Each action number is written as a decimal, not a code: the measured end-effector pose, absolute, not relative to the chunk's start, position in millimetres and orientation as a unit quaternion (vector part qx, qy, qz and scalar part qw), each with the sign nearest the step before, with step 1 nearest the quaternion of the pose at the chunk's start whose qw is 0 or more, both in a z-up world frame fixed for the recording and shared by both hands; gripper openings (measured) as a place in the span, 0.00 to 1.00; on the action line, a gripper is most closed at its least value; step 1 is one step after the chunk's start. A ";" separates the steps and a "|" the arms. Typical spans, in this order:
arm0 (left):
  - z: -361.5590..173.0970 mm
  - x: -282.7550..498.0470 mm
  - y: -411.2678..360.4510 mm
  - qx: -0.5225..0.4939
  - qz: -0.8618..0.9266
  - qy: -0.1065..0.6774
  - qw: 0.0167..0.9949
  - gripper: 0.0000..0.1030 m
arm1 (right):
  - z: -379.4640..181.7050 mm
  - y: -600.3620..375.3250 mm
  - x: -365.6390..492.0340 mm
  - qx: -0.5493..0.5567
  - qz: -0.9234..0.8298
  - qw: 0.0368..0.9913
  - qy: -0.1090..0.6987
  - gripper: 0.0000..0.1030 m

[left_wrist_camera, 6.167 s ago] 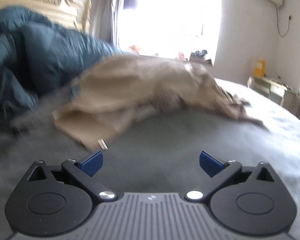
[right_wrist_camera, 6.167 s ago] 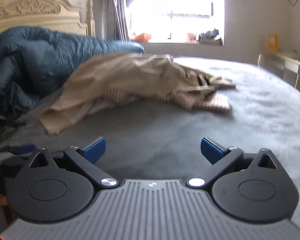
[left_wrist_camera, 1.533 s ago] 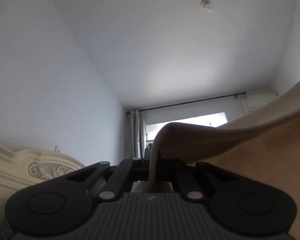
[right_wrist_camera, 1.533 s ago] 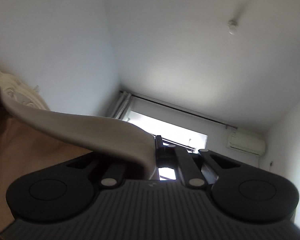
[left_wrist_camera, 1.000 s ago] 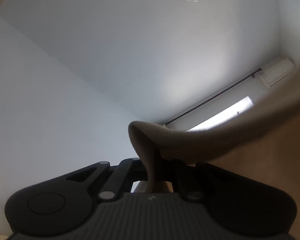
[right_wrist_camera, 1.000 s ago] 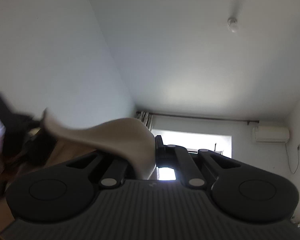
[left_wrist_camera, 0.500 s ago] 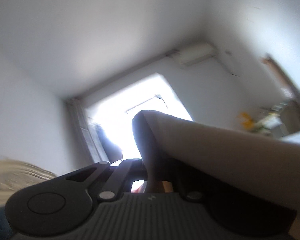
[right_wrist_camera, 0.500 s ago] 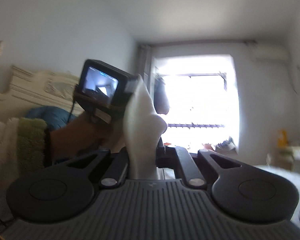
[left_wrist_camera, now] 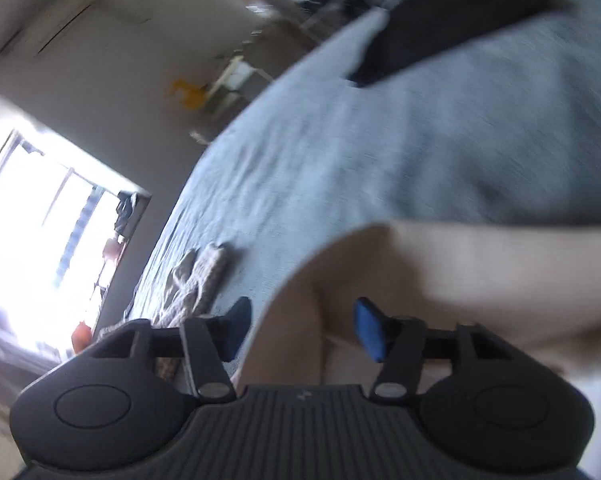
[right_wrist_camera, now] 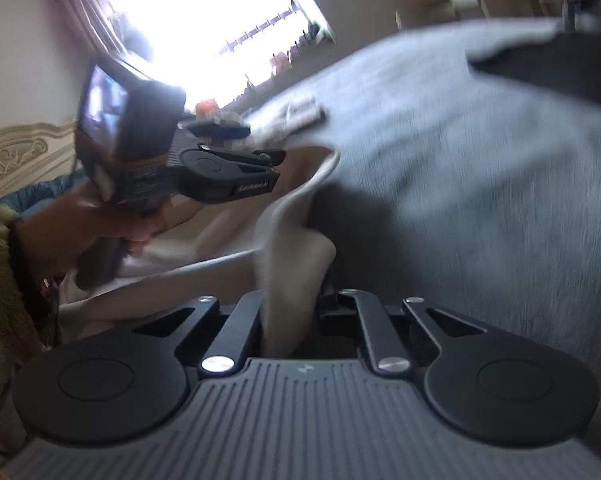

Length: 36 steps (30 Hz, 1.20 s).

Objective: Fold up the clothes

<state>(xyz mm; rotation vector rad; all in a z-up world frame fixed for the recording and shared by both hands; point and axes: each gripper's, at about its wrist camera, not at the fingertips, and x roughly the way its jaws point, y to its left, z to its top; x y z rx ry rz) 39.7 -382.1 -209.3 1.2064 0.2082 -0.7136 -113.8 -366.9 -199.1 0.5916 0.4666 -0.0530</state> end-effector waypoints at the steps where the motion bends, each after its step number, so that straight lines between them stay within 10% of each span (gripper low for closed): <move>1: -206.0 30.4 -377.8 0.566 -0.329 0.083 0.751 0.71 | -195.6 -371.8 -112.3 0.289 -0.024 0.929 0.229 0.12; 14: -27.1 -78.3 -138.8 0.168 -0.302 0.200 0.917 0.87 | -178.5 -385.7 -147.4 0.222 0.005 0.943 0.246 0.52; 20: -39.3 -121.9 -37.7 0.039 -0.243 0.211 0.946 0.87 | -174.8 -382.0 -145.0 0.222 0.048 0.907 0.355 0.52; 24: -50.4 -123.0 29.3 -0.033 -0.167 0.213 0.962 0.87 | -151.9 -336.0 -145.7 -0.002 0.051 0.911 0.410 0.53; 36: -125.5 -69.6 143.7 -0.189 -0.077 0.251 0.946 0.87 | -35.7 -246.8 -132.7 -0.135 0.127 0.956 0.225 0.67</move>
